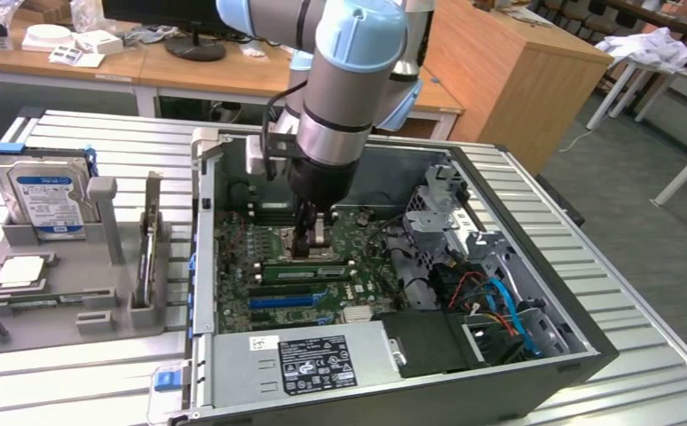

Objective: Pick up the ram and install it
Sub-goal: 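Press down the ram until it locks into place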

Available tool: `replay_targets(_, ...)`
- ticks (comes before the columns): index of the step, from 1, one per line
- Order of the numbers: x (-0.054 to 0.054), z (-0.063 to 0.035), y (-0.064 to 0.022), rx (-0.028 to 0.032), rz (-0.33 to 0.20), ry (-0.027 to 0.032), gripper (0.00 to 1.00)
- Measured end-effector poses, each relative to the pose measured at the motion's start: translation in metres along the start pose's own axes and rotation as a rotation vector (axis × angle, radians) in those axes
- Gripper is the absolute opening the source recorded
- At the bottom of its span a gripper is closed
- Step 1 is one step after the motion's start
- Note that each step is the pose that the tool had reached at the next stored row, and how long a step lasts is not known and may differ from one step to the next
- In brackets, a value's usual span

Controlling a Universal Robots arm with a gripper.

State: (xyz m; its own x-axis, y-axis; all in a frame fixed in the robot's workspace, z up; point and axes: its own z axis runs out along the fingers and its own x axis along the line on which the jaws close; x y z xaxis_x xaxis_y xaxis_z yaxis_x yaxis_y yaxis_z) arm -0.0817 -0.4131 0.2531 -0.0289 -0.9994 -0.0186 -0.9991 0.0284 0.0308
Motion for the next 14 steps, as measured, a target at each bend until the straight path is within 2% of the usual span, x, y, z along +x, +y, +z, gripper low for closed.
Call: replay_targets(14,0.0001,0.0069,-0.0002,0.0,0.0,0.0,0.11)
